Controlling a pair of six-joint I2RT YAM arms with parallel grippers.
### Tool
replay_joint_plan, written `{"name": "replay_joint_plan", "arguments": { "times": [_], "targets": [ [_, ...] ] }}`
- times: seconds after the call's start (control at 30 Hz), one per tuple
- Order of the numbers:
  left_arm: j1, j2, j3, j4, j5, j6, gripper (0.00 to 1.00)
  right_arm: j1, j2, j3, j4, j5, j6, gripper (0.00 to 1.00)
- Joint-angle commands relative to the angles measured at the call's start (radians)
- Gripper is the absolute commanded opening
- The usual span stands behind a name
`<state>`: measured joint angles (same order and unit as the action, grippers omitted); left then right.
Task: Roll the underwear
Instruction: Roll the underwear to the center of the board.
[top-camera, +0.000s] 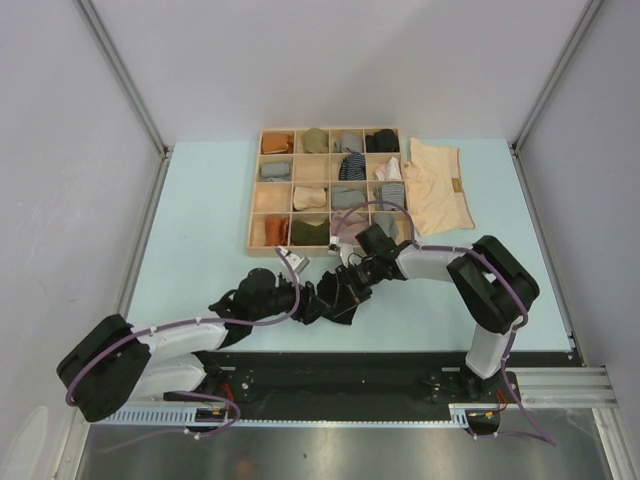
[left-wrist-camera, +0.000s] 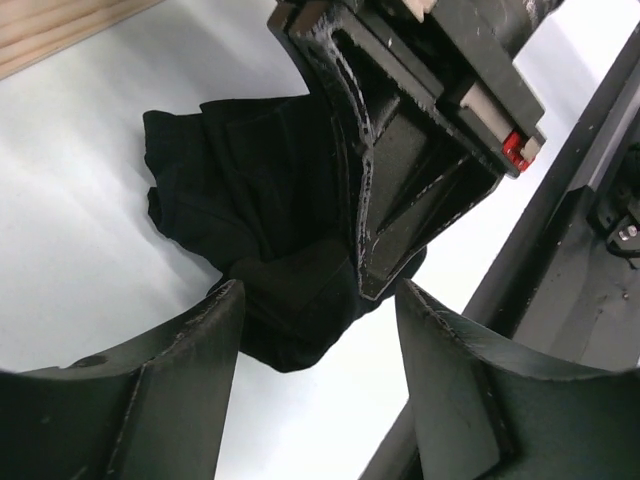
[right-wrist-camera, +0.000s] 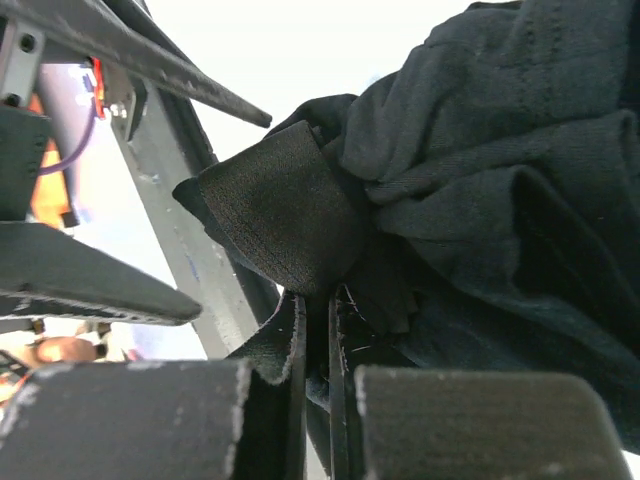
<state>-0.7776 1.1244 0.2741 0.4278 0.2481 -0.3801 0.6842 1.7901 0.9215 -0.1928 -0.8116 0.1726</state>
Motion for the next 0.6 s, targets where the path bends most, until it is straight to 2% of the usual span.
{"name": "replay_joint_plan", "arguments": {
  "times": [0.0,0.27,0.37,0.4,0.47,0.5,0.53,0.57],
  "targets": [
    [-0.009,0.044,-0.001,0.1,0.034,0.038,0.65,-0.026,0.048,0.0,-0.03,0.003,0.005,0.0],
    [-0.011,0.143,-0.004,0.166,0.056,0.035,0.6,-0.06,0.08,0.008,-0.005,-0.052,0.013,0.0],
    [-0.011,0.178,0.008,0.163,0.034,0.037,0.42,-0.066,0.084,0.008,-0.007,-0.06,0.01,0.0],
    [-0.012,0.196,0.013,0.157,0.022,0.03,0.24,-0.068,0.083,0.008,-0.008,-0.06,0.008,0.0],
    [-0.009,0.216,0.048,0.091,-0.039,0.023,0.08,-0.071,0.069,0.008,-0.013,-0.054,0.005,0.02],
    [-0.009,0.228,0.065,0.065,-0.059,0.011,0.0,-0.072,0.046,0.008,-0.019,-0.043,0.005,0.07],
    [-0.006,0.253,0.097,0.042,-0.07,0.007,0.0,-0.08,0.032,0.008,-0.022,-0.032,0.004,0.14],
    [-0.003,0.268,0.112,0.007,-0.079,-0.005,0.0,-0.086,0.017,0.008,-0.034,-0.026,-0.002,0.34]
  ]
}}
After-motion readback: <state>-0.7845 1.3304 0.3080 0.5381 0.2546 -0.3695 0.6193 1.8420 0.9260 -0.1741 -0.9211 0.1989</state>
